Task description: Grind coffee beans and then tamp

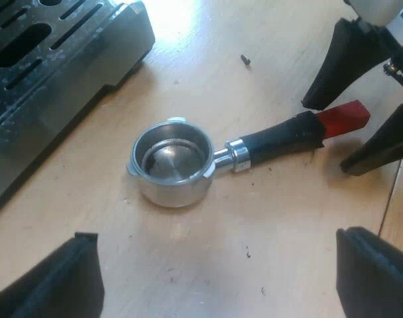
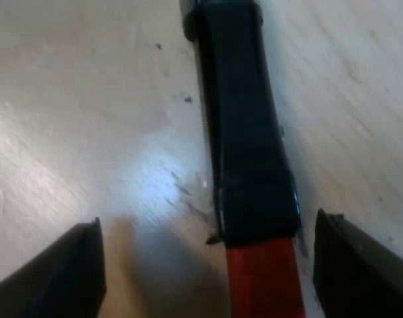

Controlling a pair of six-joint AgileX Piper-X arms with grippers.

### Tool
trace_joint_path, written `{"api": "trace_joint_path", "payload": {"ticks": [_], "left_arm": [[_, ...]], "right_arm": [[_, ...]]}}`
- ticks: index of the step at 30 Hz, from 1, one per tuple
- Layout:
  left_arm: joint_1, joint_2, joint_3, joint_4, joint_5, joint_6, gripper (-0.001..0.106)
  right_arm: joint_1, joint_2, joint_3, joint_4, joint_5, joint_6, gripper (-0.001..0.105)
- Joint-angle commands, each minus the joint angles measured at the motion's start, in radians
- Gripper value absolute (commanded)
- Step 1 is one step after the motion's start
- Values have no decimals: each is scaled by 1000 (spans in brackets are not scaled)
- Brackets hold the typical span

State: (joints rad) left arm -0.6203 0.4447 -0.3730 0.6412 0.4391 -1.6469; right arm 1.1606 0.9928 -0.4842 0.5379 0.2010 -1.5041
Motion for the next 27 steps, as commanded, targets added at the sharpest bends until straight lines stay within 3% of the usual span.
{"api": "trace_joint_path", "payload": {"ticks": [1,7,12,14,18,27], "left_arm": [[-5,-1,-5,-12,-2,-8,74],[-5,-1,-5,-14,-52,-8,74],[-5,-1,-19,-15,-88,-13,74],[-5,-1,-33,-15,-109,-26,74],[-5,-1,-90,-15,-228,-36,74],[4,-1,-145,-5,-319,-99,74]], "right_arm": [[-1,-8,-49,71,20,-19,69],[8,-5,-178,154,25,-120,69],[46,-3,-241,58,25,-198,69],[62,-3,-242,-13,26,-205,69],[69,-3,-237,-131,26,-205,69],[69,-1,-173,-425,34,-205,69]]}}
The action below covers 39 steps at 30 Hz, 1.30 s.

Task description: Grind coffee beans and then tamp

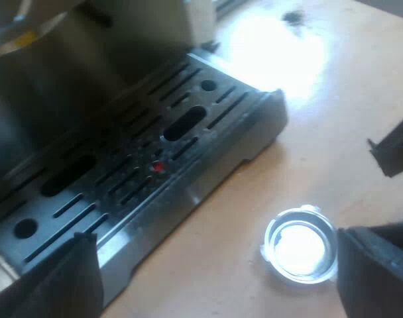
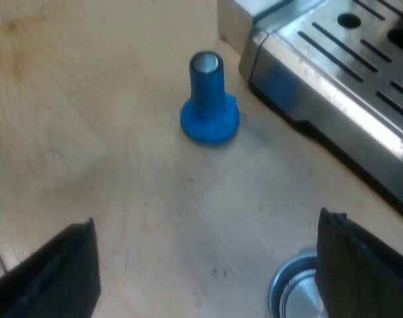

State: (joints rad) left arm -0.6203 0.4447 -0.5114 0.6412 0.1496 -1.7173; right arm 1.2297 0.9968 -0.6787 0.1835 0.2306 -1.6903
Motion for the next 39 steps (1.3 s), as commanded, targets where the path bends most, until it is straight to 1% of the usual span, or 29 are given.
{"api": "trace_joint_path", "payload": {"ticks": [1,3,4,5,6,7,8,9,10,12,14,19,26,28,33,39], "left_arm": [[18,1,-6,0,-34,-36,74],[48,16,-6,14,-49,-37,74],[77,23,-6,28,-55,-37,74],[82,23,-6,29,-55,-37,74],[112,37,-6,39,-56,-37,74],[166,62,-6,46,-37,-26,74],[178,72,-6,46,-24,-19,74],[208,89,-6,44,2,1,74],[229,99,-6,43,14,13,74],[259,140,-6,43,19,25,74],[259,180,-6,37,28,25,74],[256,303,-6,17,28,25,74],[256,425,-6,-26,28,25,74],[256,479,-6,-37,24,25,74],[256,553,-6,-63,27,25,74],[256,629,-6,-64,27,25,74]], "right_arm": [[0,-5,41,-112,5,-18,69],[0,-5,62,-160,5,-18,69],[0,-5,77,-183,5,-18,69],[0,-5,77,-183,5,-18,69],[0,-5,81,-194,5,-18,69],[0,-5,83,-194,5,-18,69],[0,-5,96,-216,5,-18,69],[0,-5,104,-231,5,-18,69],[0,-5,112,-244,5,-18,69],[0,-5,113,-248,5,-18,69],[0,-5,113,-252,5,-18,69],[0,-5,113,-253,5,-16,69],[0,-5,113,-253,5,-16,69],[0,-5,113,-253,5,-16,69],[0,-5,113,-253,5,-16,69],[0,-5,113,-253,5,-16,69]]}}
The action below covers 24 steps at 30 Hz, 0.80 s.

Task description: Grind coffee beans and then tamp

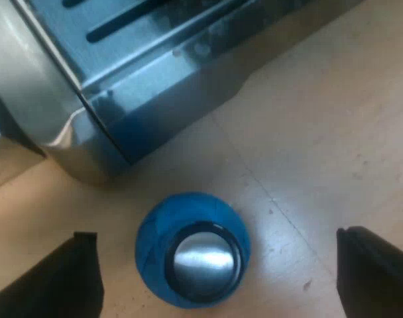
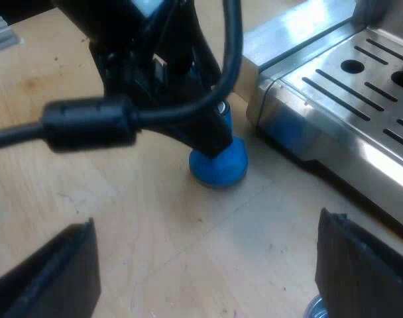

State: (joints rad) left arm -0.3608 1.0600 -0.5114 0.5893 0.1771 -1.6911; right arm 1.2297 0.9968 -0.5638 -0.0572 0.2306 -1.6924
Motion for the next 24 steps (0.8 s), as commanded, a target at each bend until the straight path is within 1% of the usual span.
{"api": "trace_joint_path", "payload": {"ticks": [1,9,14,17,20,21,22,23,24], "left_arm": [[-3,32,-6,-12,0,-1,74],[-3,122,-6,-32,0,-1,74],[-3,124,-6,-61,0,-1,74],[-3,124,-6,-68,23,-1,74],[-3,124,-6,-68,28,-1,73],[-3,124,-6,-72,28,-1,71],[-3,124,-6,-74,28,-1,64],[-3,124,-6,-75,32,-1,61],[-3,124,-6,-74,41,-1,52]], "right_arm": [[0,-5,-2,-12,5,-14,69],[0,-5,-2,-12,5,-14,69],[0,-5,-2,-12,5,-14,69],[0,-5,-2,-12,5,-14,69],[0,-5,-2,-12,5,-14,69],[0,-5,-2,-12,5,-14,69],[0,-5,-2,-12,5,-14,69],[0,-5,-2,-12,5,-14,69],[0,-5,-2,-12,5,-14,69]]}}
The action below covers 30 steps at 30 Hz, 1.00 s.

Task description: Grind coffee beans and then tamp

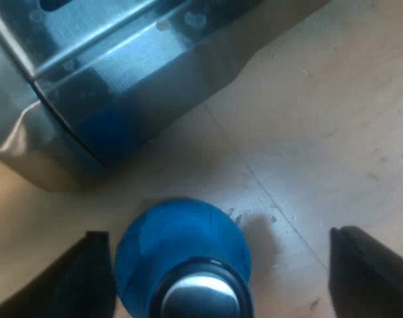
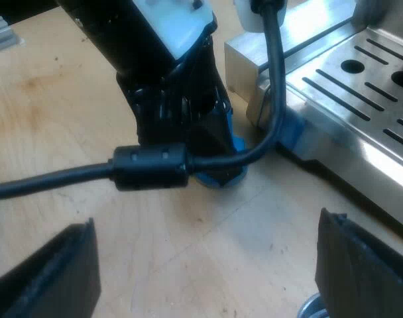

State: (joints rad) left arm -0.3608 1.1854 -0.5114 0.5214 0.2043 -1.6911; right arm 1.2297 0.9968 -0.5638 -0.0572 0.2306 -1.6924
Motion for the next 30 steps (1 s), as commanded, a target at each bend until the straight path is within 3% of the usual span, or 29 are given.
{"api": "trace_joint_path", "payload": {"ticks": [1,4,6,11,22,30], "left_arm": [[-3,-1,-6,-2,17,-1,45],[-3,-1,-6,19,17,-1,24],[-3,-1,-6,58,17,-1,1],[-3,-36,-6,100,-2,6,0],[-9,-314,-6,228,-12,6,0],[-136,-400,-23,295,-12,6,0]], "right_arm": [[0,-5,-2,-12,5,-14,69],[0,-5,-2,-12,5,-14,69],[0,-5,-2,-17,5,-14,69],[0,-7,-2,-12,5,-14,69],[0,-84,5,213,26,-14,69],[0,-160,120,213,109,-2,69]]}}
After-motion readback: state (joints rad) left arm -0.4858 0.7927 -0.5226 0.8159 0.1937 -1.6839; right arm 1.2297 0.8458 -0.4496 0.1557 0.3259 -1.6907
